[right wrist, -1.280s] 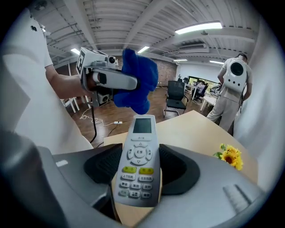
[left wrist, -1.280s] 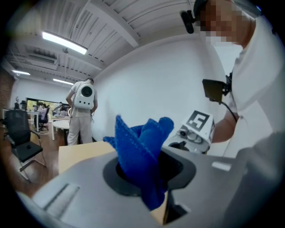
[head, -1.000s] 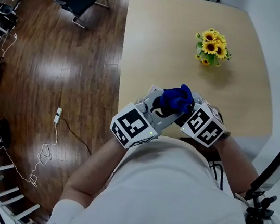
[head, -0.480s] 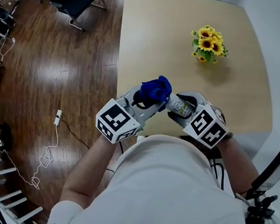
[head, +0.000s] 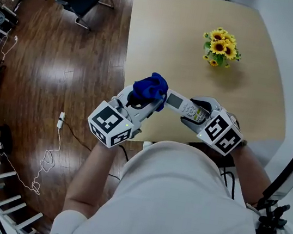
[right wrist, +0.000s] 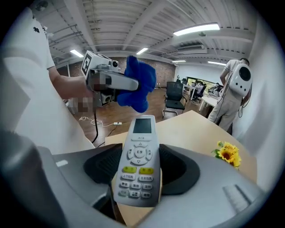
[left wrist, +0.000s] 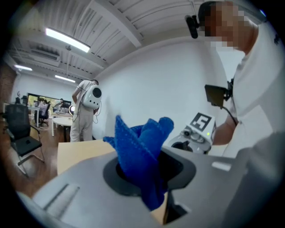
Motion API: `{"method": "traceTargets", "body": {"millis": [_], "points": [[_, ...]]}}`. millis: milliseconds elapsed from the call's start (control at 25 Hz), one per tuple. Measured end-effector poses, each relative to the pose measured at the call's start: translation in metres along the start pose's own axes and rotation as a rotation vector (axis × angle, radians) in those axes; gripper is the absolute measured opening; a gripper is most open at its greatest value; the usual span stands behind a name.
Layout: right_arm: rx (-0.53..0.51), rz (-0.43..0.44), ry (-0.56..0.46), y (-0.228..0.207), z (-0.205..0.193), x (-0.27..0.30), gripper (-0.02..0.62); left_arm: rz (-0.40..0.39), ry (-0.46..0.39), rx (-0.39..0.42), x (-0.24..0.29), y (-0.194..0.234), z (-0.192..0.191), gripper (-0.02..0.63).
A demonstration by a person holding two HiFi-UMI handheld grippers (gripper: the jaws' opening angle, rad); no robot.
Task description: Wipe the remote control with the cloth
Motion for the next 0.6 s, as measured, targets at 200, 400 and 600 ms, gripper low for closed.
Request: {"method": "traceTargets", "body": {"millis": [200, 400, 600], "points": [[-0.014, 0.019, -0.011, 0.004, 0.013, 0.007, 0.261, -0.151, -0.022, -0.003, 0.027, -0.056, 0.019, 0.109], [-0.063, 0.041, -0.02, 0.014, 0.027, 0.01, 0.261, -0.259, 0.004, -0.004, 0.048, -0.091, 0.002, 0.109], [-0.066, 0.039, -0.024, 0.016, 0.027, 0.009, 0.261, -0.234, 0.048, 0.012, 0.045, -0.081, -0.009, 0.109]]}}
Point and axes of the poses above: the fingertips, and each gripper's own axes: x forward along the fingers, y to its left, z out of its top, the point moved 1 cm from there along -x, backward along the fingers, and after that the axes turned 3 degrees about -y, right-handed, at the moved point
